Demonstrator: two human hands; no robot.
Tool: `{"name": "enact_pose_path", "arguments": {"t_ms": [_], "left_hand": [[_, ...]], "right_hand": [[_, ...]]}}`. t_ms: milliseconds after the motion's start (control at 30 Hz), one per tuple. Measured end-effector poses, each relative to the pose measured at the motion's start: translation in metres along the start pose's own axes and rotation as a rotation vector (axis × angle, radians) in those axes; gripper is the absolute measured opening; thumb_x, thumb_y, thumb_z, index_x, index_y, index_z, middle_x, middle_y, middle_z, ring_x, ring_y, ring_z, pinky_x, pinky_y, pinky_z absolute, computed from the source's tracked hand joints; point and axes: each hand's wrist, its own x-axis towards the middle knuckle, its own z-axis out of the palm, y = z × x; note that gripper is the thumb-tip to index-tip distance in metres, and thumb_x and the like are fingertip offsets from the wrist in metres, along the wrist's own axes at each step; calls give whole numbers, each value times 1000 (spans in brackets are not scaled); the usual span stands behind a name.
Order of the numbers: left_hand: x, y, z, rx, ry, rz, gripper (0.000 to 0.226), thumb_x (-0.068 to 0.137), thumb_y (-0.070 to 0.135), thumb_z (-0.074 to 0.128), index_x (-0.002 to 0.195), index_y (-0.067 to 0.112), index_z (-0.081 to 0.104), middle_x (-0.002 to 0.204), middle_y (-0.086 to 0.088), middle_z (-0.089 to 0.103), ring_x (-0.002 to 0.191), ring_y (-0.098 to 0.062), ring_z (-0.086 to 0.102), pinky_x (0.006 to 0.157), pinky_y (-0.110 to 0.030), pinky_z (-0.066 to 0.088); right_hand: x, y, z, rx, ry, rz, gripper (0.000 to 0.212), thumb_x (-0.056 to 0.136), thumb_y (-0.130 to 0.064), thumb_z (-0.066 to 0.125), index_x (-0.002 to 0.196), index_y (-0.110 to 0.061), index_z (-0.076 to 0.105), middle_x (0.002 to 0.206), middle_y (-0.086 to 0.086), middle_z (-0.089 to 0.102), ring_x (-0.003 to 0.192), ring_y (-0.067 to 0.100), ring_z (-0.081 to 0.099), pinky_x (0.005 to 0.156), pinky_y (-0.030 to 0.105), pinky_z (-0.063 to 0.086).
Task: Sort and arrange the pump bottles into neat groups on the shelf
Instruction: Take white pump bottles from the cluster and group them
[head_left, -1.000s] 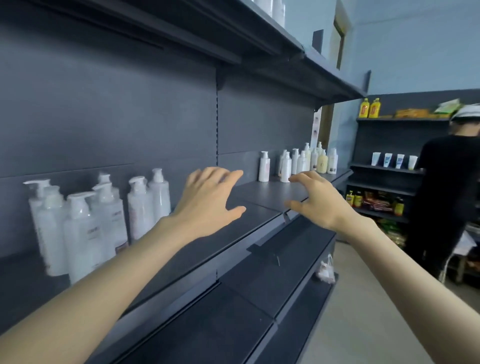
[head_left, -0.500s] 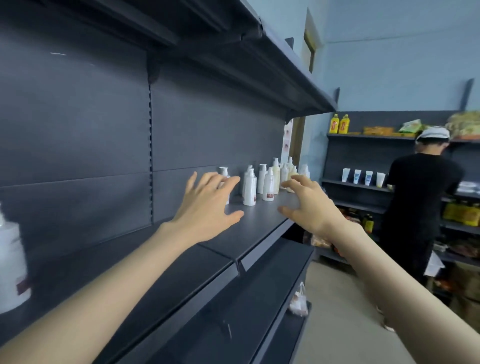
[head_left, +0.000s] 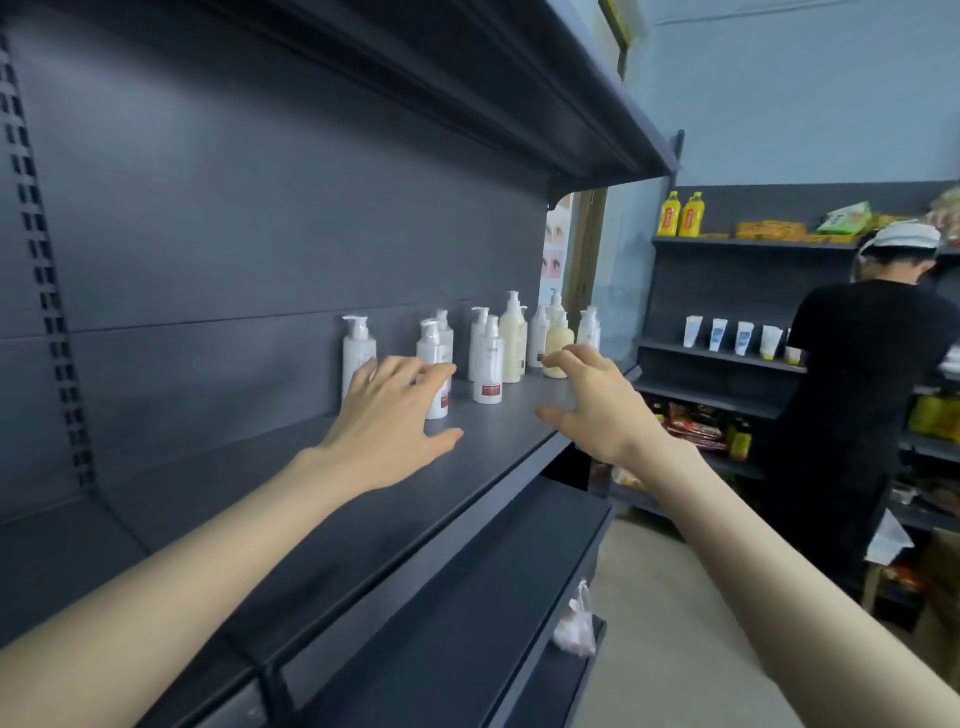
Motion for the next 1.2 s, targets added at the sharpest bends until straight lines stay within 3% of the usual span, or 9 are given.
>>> {"name": "enact_pose_path", "arguments": {"t_ms": [233, 500, 700, 867, 1033, 1200], "left_hand": [[68, 9, 60, 25, 31, -165, 63, 86, 49, 55, 140, 24, 35, 135, 3, 46, 128, -19, 37, 107, -32, 21], [123, -17, 116, 22, -16, -336, 70, 84, 50, 57, 143, 23, 28, 136, 2, 43, 127, -20, 38, 104, -34, 29], [158, -46, 166, -188, 6, -511, 89, 80, 47, 66, 147, 23, 13, 150, 1, 26, 135, -20, 32, 103, -35, 33], [188, -78, 207, -398, 42, -667, 107, 76, 44, 72, 149, 20, -2, 156, -4, 16, 139, -21, 30, 109, -38, 32], [206, -97, 234, -580, 149, -762, 104, 71, 45, 76, 148, 23, 8, 148, 3, 36, 129, -16, 45, 103, -36, 40], [216, -97, 245, -675, 238, -843, 76, 73, 38, 76, 133, 21, 33, 119, 8, 59, 101, -10, 60, 85, -30, 47]], "right_hand": [[88, 81, 31, 69, -61, -122, 55, 89, -31, 59, 137, -15, 40, 142, 2, 37, 126, 26, 41, 101, 38, 40], [175, 127, 90, 169, -125, -200, 56, 88, -30, 61, 138, -16, 40, 144, 2, 37, 128, 26, 40, 101, 42, 40], [238, 152, 140, 247, -142, -210, 61, 89, -28, 60, 142, -15, 33, 147, 3, 34, 127, 25, 42, 96, 33, 39], [285, 167, 175, 386, -156, -148, 72, 86, -32, 65, 144, -12, 26, 146, 6, 36, 125, 27, 46, 95, 35, 41], [318, 176, 208, 613, -221, -100, 80, 79, -41, 70, 140, -14, 26, 141, 6, 44, 122, 27, 50, 99, 46, 44], [341, 181, 233, 825, -239, -59, 80, 79, -36, 73, 140, -16, 24, 128, -4, 49, 107, 16, 54, 88, 30, 45]]}}
